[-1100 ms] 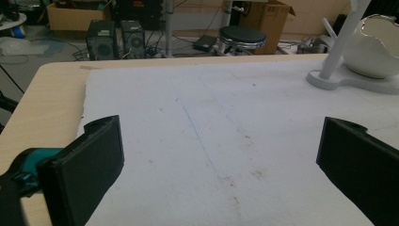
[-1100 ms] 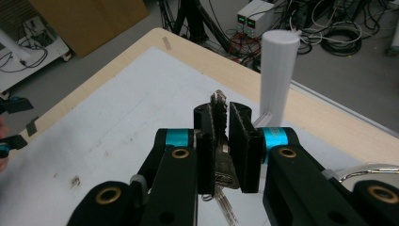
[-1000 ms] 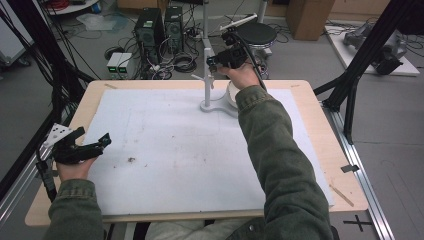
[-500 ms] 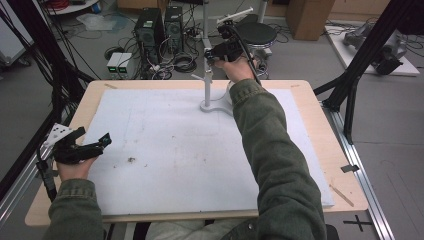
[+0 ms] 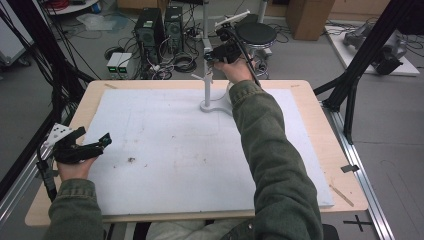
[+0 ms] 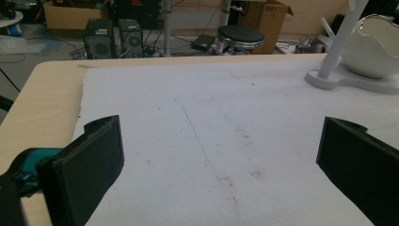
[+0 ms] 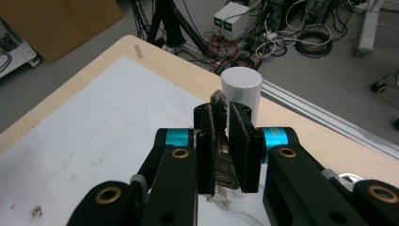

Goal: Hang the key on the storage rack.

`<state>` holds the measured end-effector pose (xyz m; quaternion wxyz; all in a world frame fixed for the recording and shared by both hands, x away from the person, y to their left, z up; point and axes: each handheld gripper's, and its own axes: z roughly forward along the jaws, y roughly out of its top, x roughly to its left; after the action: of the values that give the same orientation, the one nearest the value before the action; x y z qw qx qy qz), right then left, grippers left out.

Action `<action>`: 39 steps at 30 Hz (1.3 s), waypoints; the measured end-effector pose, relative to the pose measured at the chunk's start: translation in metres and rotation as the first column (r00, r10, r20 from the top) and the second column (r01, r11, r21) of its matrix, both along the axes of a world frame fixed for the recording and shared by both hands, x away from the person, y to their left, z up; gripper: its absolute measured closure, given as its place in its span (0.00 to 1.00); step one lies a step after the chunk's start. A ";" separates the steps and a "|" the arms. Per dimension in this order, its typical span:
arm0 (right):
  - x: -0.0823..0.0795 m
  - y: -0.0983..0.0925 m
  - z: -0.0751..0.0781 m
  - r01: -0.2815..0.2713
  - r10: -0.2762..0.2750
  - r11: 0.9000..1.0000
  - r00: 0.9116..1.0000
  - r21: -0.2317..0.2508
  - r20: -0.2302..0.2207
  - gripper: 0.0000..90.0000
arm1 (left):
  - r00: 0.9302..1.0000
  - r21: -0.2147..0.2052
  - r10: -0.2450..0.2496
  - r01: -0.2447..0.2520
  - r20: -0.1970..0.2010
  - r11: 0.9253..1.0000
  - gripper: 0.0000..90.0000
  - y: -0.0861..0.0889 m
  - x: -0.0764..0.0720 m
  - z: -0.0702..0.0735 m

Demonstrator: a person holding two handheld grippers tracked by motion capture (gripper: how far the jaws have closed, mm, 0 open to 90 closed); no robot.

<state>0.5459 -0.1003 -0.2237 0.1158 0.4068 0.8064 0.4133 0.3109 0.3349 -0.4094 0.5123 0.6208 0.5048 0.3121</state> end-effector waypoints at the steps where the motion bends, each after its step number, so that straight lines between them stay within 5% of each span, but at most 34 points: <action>1: 0.001 0.000 -0.001 -0.001 0.001 1.000 1.000 0.002 0.005 0.90 | 1.000 -0.001 0.000 0.000 0.000 1.000 0.02 0.000 0.000 0.000; 11: 0.002 -0.001 -0.004 -0.037 0.037 0.999 0.999 0.002 0.036 0.90 | 1.000 0.003 0.000 0.000 0.000 1.000 0.02 0.000 0.000 0.000; 19: -0.001 -0.015 -0.011 -0.069 0.065 0.996 0.994 0.048 0.085 0.90 | 1.000 0.009 -0.005 0.005 -0.005 1.000 0.02 -0.002 0.001 -0.001; 25: -0.001 -0.019 -0.014 -0.060 0.055 0.995 0.996 0.074 0.068 0.86 | 1.000 0.013 -0.005 0.005 -0.008 1.000 0.02 -0.003 0.001 -0.001; 35: -0.005 -0.025 -0.008 -0.010 0.007 0.996 0.999 0.088 0.033 0.39 | 1.000 0.011 -0.007 0.007 -0.007 1.000 0.02 -0.003 0.001 -0.001; 39: -0.007 -0.027 -0.007 0.023 -0.024 0.998 0.999 0.056 0.026 0.23 | 1.000 0.012 -0.009 0.009 -0.007 1.000 0.02 -0.003 0.001 -0.001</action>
<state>0.5394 -0.1269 -0.2309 0.1199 0.4138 0.7881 0.4395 0.3117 0.3318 -0.4101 0.5080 0.6272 0.5021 0.3107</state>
